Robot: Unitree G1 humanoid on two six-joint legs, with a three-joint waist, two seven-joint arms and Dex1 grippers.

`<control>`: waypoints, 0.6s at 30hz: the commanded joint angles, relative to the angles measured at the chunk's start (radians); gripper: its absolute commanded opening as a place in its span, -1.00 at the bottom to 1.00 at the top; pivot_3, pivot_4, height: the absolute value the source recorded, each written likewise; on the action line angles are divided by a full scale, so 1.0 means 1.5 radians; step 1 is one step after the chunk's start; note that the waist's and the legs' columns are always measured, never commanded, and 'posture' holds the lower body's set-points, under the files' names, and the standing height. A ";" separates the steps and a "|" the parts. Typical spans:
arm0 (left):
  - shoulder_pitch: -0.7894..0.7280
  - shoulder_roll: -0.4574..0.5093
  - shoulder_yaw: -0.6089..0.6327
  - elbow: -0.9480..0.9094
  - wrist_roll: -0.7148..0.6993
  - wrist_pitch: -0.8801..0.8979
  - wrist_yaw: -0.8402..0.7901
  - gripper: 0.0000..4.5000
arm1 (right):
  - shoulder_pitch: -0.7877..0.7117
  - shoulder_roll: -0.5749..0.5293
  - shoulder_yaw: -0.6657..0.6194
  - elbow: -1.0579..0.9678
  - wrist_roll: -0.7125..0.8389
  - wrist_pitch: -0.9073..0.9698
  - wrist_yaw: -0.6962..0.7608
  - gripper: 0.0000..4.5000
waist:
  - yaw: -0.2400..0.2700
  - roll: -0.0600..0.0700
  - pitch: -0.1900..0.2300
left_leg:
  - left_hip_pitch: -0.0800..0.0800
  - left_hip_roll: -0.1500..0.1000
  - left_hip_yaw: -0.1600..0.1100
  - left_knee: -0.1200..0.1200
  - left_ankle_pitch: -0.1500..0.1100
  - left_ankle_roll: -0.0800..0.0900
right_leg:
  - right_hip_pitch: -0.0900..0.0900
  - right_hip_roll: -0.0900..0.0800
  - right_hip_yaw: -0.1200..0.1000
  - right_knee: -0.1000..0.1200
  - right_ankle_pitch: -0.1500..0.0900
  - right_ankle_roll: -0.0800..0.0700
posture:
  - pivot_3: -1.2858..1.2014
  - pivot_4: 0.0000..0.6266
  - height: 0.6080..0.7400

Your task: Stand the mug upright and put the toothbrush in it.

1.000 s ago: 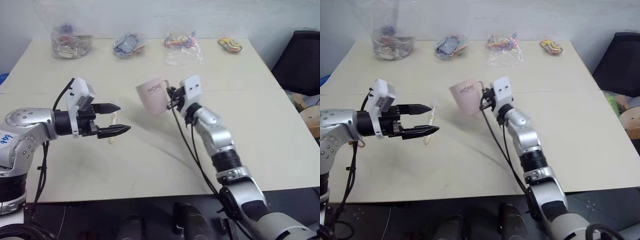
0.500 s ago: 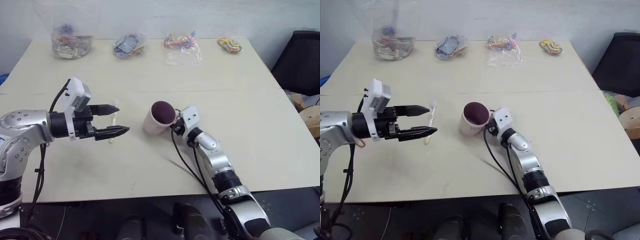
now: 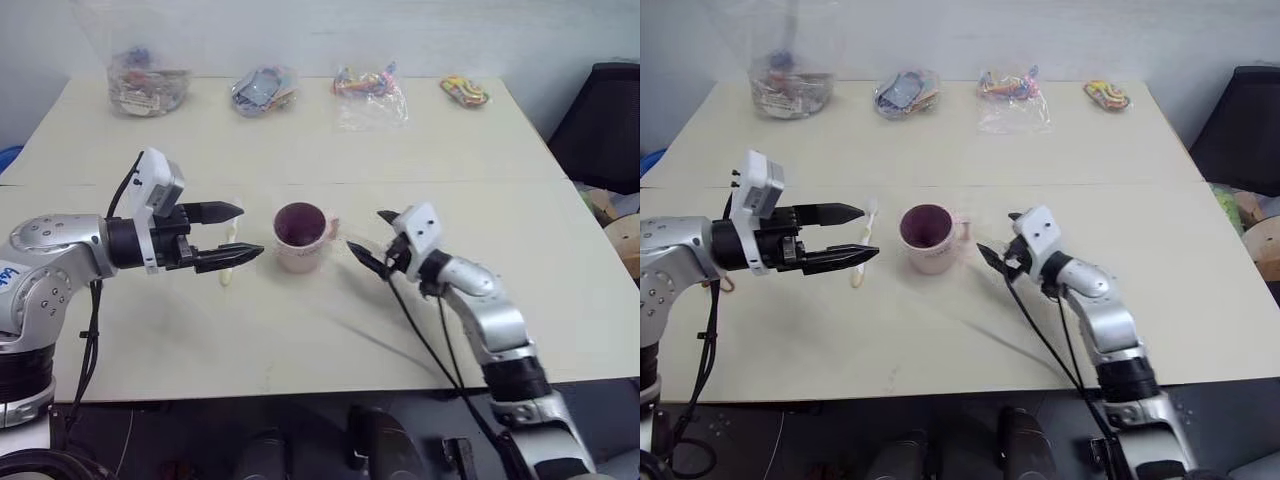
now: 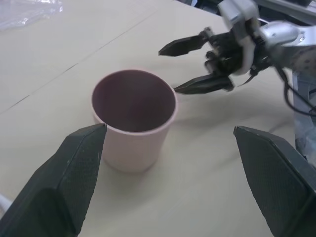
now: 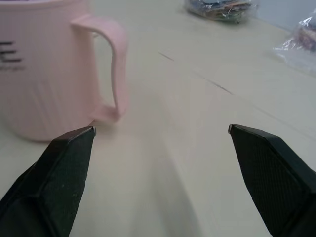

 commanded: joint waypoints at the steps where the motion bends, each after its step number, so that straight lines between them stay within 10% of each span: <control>1: -0.038 -0.020 0.004 0.071 0.068 0.026 0.125 0.94 | -0.008 -0.091 -0.107 -0.141 0.204 0.176 0.093 0.99 | 0.003 0.001 0.001 | 0.000 0.000 0.000 0.000 0.000 0.000 | 0.000 0.000 0.000 0.000 0.000 0.000 | 0.03 -0.52 1.00; 7: -0.169 -0.135 -0.010 0.198 0.146 0.209 0.351 0.94 | -0.053 -0.210 -0.165 -0.237 0.358 0.289 0.150 0.99 | 0.016 0.001 0.001 | 0.001 -0.002 0.000 0.001 0.000 0.000 | 0.000 0.001 0.000 0.001 0.000 0.000 | 0.03 -0.52 1.00; 18: -0.282 -0.301 -0.053 0.419 0.253 0.236 0.465 0.94 | -0.130 -0.213 -0.153 -0.255 0.414 0.313 0.102 0.99 | 0.030 0.000 0.000 | 0.000 -0.003 0.006 0.001 0.000 0.001 | 0.000 0.000 -0.001 0.001 0.000 0.001 | 0.03 -0.52 1.00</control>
